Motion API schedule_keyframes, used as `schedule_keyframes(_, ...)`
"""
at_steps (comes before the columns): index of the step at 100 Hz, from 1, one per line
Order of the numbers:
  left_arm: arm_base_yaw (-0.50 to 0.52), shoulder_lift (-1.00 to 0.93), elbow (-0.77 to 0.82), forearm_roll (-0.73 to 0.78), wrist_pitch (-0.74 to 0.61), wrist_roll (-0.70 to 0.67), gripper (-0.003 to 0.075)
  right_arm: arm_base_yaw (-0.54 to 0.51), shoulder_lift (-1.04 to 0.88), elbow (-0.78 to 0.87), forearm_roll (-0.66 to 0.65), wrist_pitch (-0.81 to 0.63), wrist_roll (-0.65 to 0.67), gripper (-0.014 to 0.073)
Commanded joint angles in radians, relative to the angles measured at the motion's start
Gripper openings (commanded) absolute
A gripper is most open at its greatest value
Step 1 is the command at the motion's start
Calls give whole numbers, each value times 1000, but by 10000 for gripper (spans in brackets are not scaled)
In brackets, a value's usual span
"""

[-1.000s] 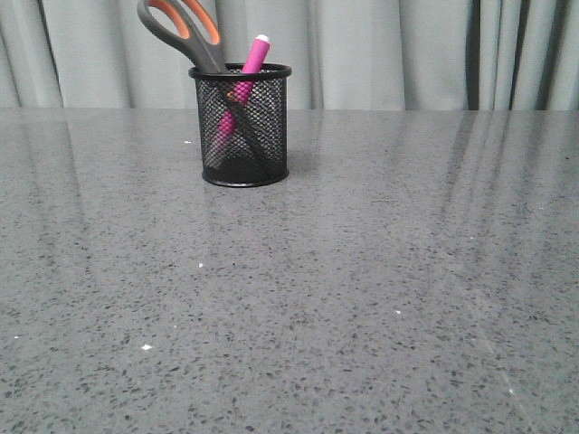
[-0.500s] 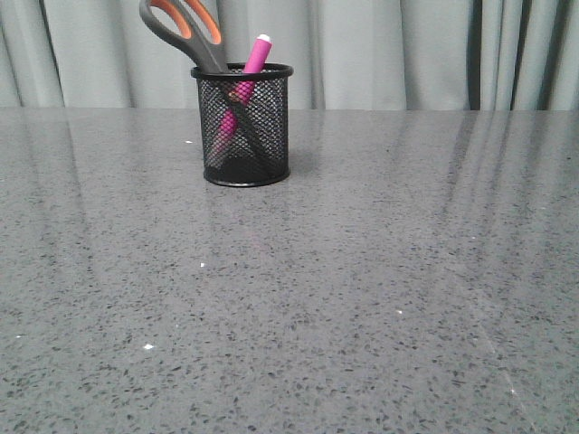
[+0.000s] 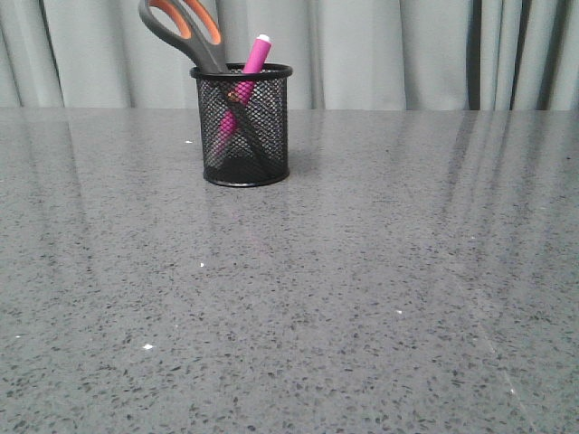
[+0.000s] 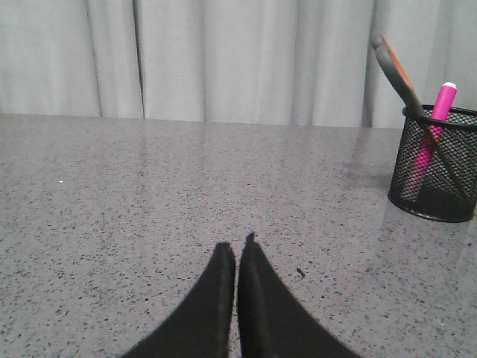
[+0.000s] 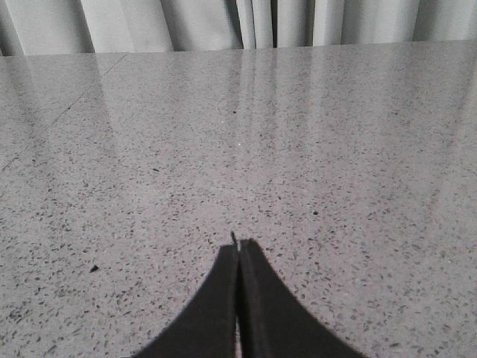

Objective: Put pen and scissors into bin

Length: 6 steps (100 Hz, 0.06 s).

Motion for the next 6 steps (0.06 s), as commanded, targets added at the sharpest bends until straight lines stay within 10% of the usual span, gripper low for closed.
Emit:
schedule_keyframes(1, 0, -27, 25, 0, -73, -11, -22, -7, -22, 16, -3, -73, -12, -68)
schedule_keyframes(6, 0, -27, 25, 0, -73, -11, -22, -7, -22, 16, -3, -73, -12, -68)
